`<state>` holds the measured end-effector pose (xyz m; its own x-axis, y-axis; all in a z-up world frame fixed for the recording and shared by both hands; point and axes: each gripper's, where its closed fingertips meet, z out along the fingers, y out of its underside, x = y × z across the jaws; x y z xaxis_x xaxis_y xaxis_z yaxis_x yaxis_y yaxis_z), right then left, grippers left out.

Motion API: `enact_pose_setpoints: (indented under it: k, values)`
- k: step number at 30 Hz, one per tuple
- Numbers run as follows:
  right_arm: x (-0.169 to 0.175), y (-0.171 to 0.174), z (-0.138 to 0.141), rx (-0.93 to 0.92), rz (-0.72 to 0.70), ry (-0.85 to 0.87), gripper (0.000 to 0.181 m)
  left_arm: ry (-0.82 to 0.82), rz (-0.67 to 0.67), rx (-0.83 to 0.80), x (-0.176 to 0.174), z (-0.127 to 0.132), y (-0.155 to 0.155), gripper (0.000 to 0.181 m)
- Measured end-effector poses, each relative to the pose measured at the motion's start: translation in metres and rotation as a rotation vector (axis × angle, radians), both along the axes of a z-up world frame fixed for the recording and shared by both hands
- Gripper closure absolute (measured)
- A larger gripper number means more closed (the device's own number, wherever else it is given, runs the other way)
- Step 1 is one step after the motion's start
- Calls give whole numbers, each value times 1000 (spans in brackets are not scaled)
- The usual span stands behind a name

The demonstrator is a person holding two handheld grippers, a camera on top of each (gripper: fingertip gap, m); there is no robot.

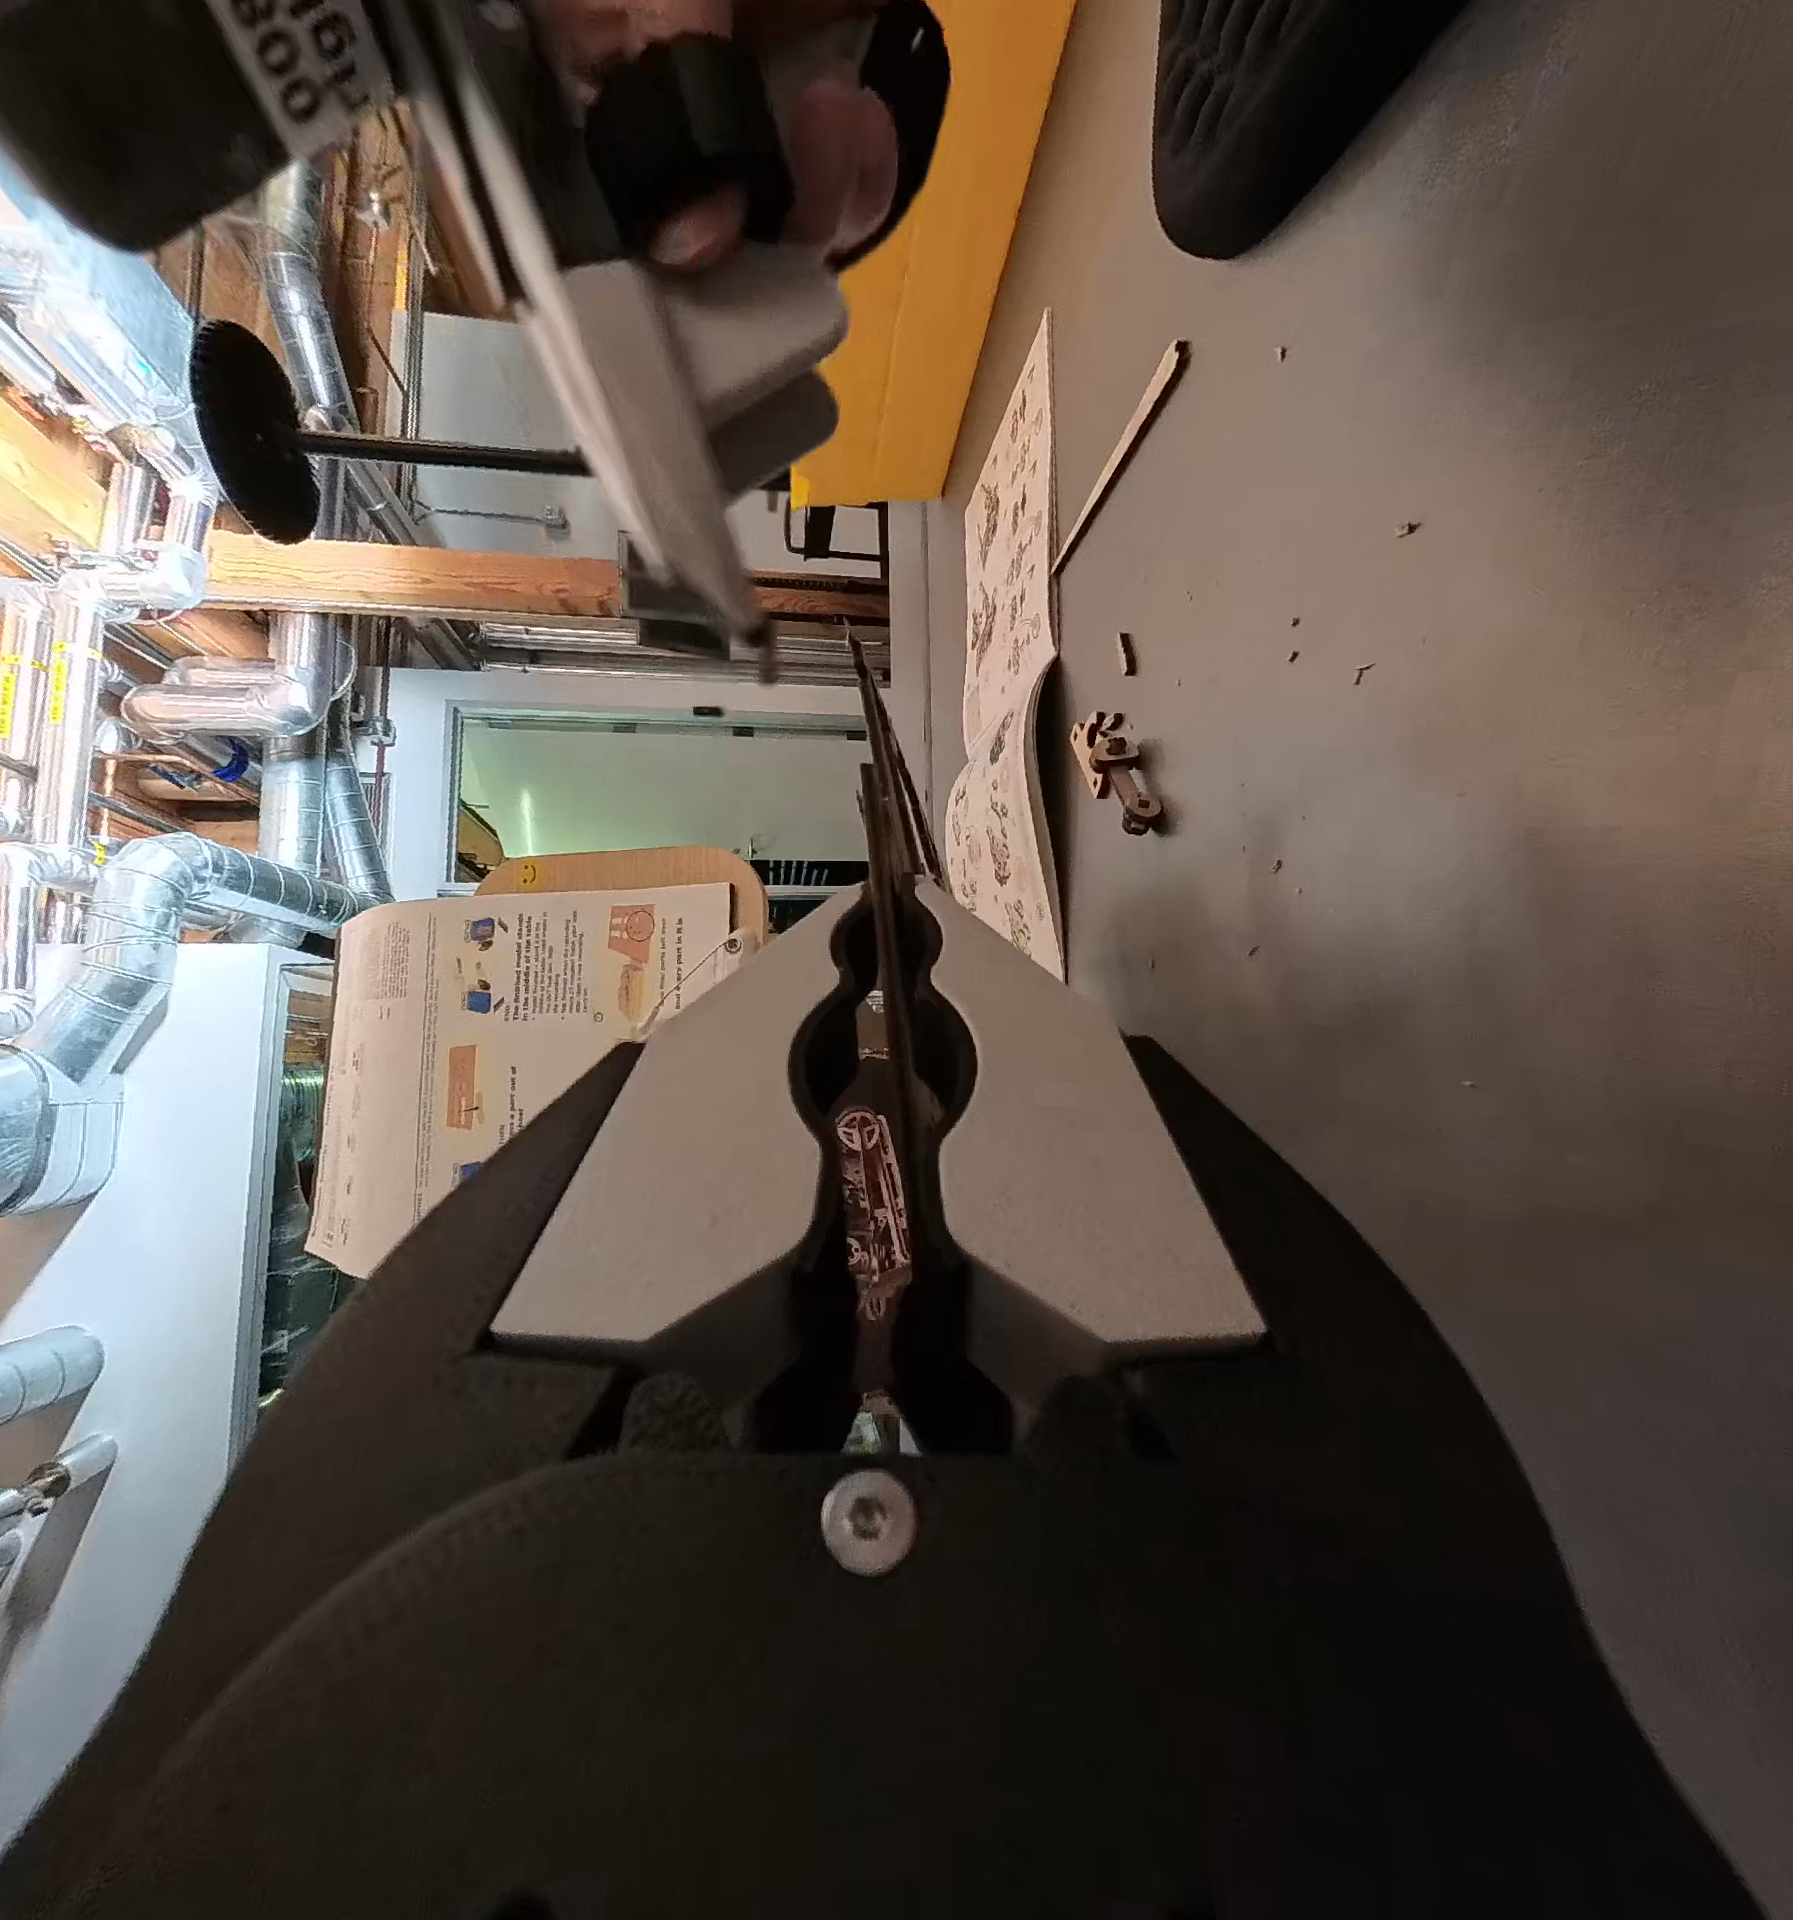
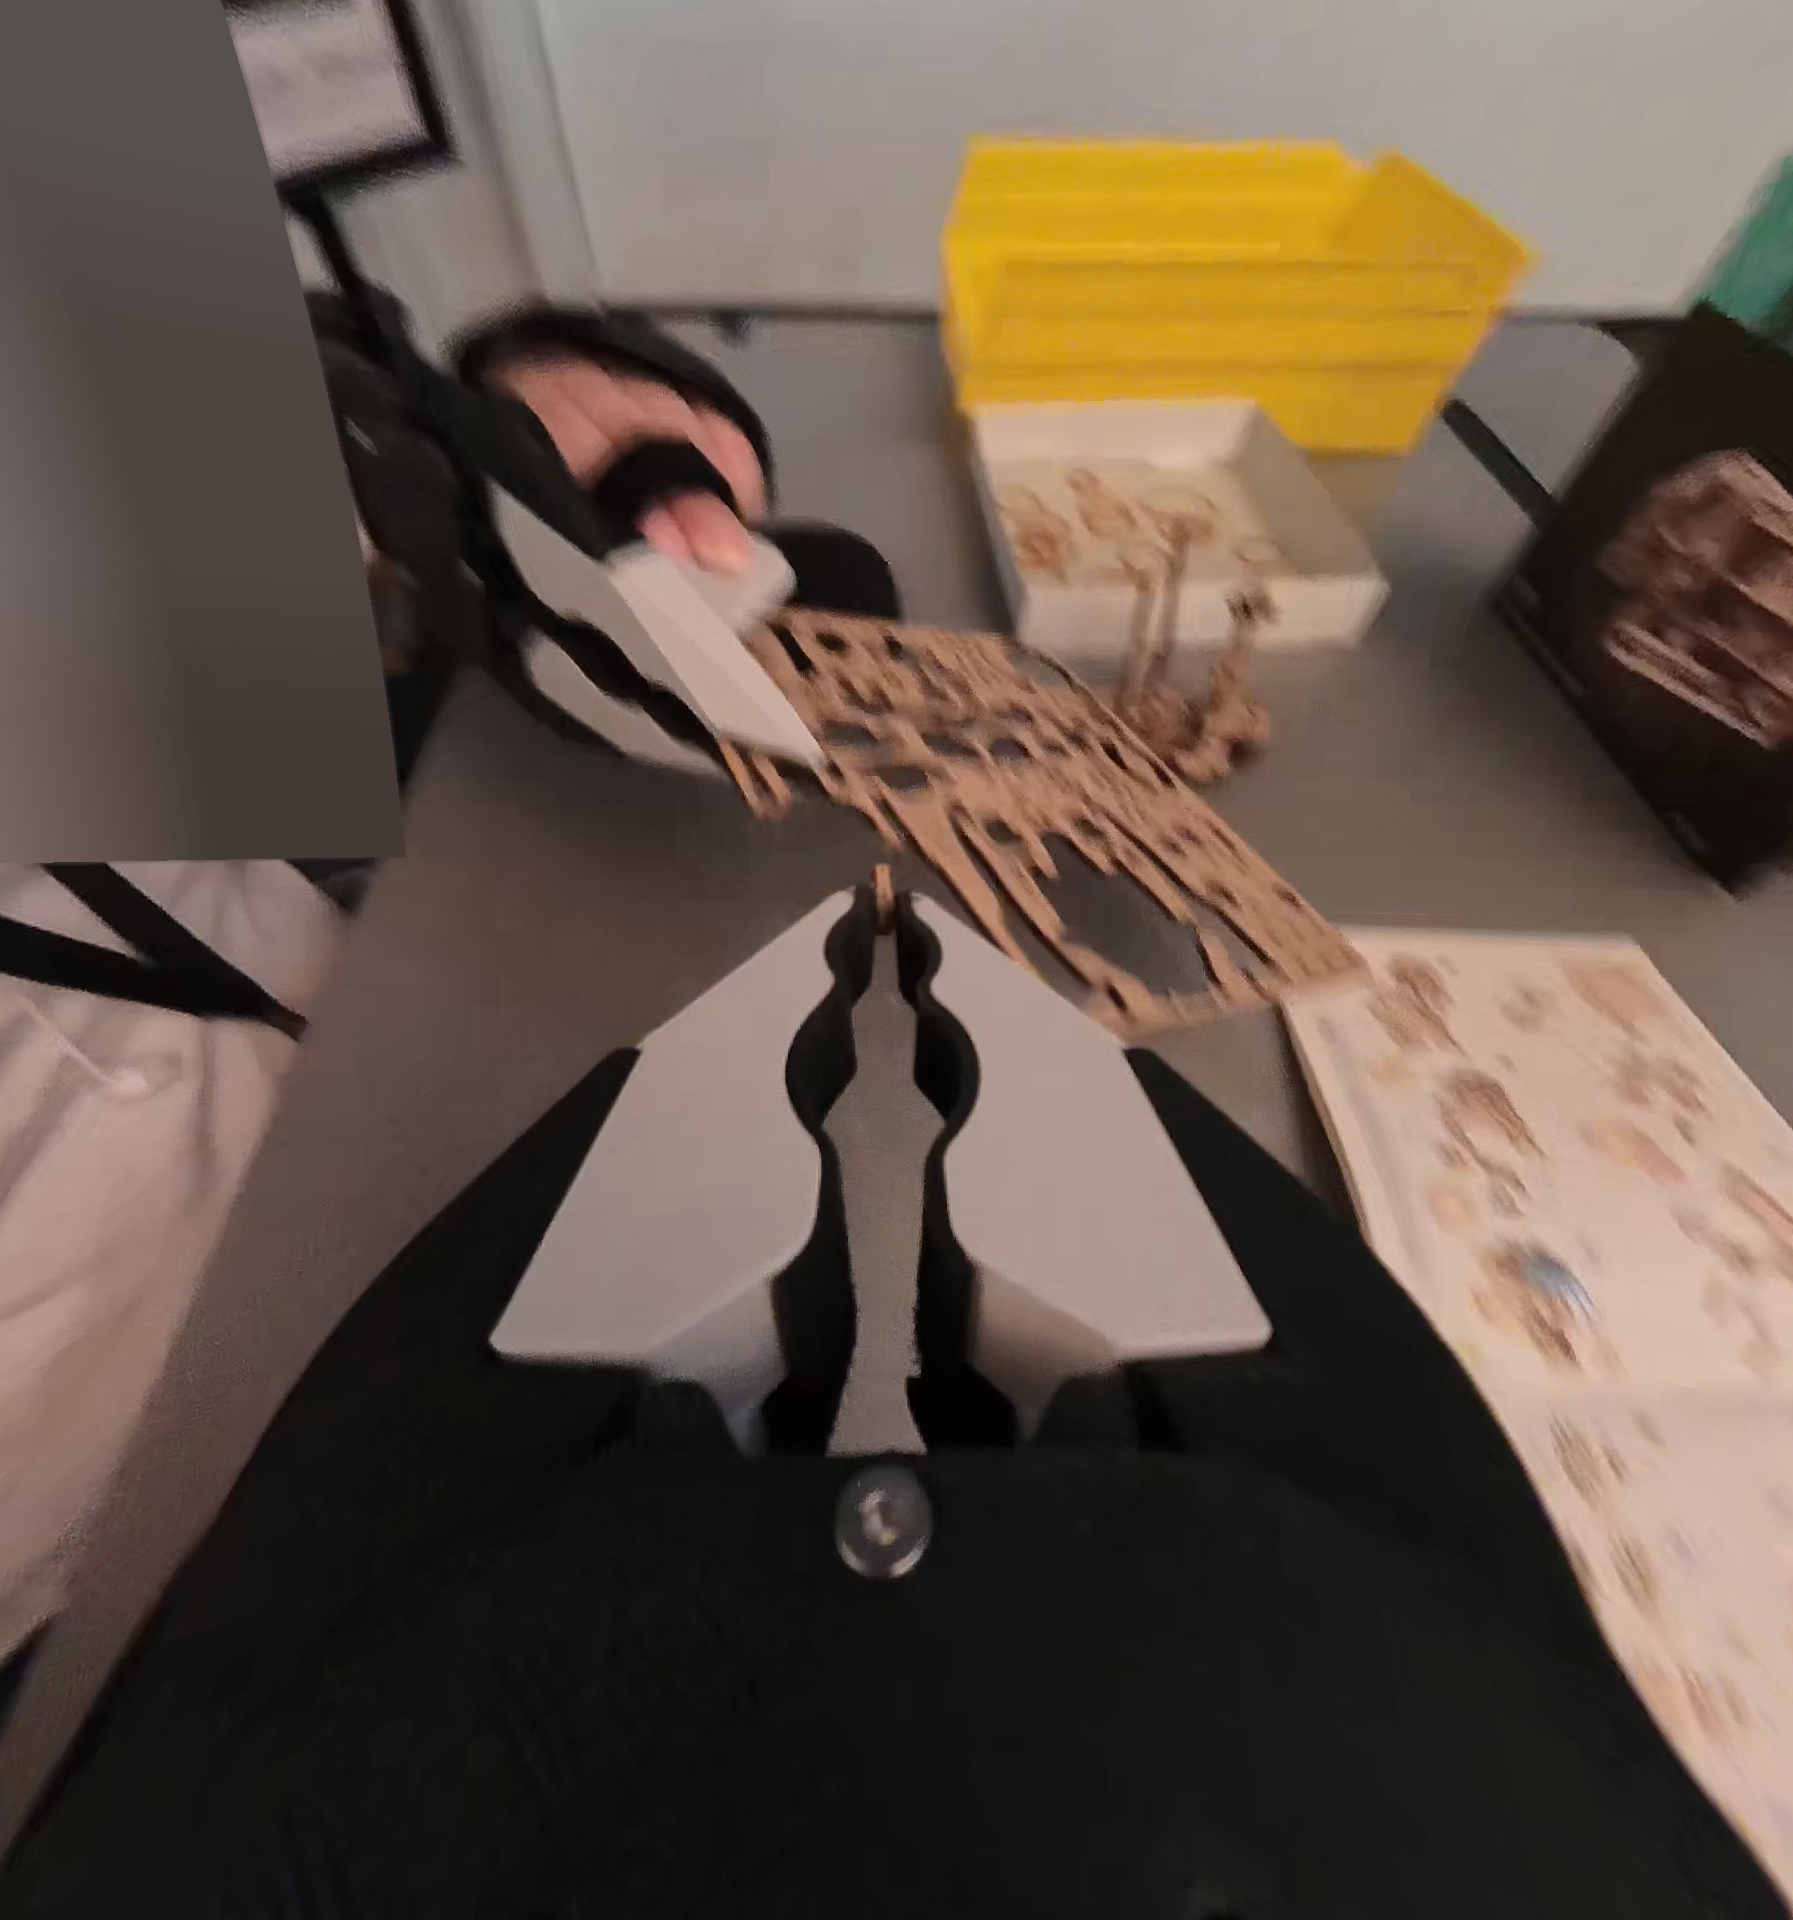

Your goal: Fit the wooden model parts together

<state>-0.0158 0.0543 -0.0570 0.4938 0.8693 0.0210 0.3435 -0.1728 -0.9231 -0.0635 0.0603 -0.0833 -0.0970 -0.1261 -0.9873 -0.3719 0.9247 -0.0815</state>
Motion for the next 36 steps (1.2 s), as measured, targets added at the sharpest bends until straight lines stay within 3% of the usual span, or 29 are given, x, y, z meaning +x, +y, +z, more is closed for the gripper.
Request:
enact_pose_setpoints:
  k: [3, 7, 11, 16, 19, 21, 25, 27, 31, 33, 36]
  values:
    - [35, -3, -40, -76, -123, -111, 180, -12, -23, -41, 1, 2, -5, 181]
    - [47, -9, -90, -170, -183, -188, 180, -48, -45, -117, 3, 11, -11, 181]
    - [47, -6, -113, -186, -191, -316, 180, -78, -39, -152, 3, 20, -12, 181]
    - [53, 0, -95, -199, -238, -239, 163, -102, -13, -158, 5, 27, -12, 181]
    - [55, 3, -51, -201, -327, 29, 164, -110, 15, -101, 8, 30, -10, 181]
    - [52, 6, -27, -284, -399, 242, 152, -112, 30, -50, 12, 31, -10, 181]
    - [27, 7, 14, -490, -333, 727, 146, -98, 29, 35, 26, 28, -13, 181]
    - [24, 15, 17, -557, -346, 853, 144, -90, 40, 66, 31, 26, -12, 181]
    - [22, 35, -3, -624, -404, 886, 147, -78, 28, 112, 35, 25, -15, 180]
    - [21, 38, 3, -645, -349, 978, 172, -71, 18, 137, 37, 23, -18, 180]
    - [23, 44, 5, -647, -326, 999, 176, -93, -8, 108, 39, 25, -23, 169]
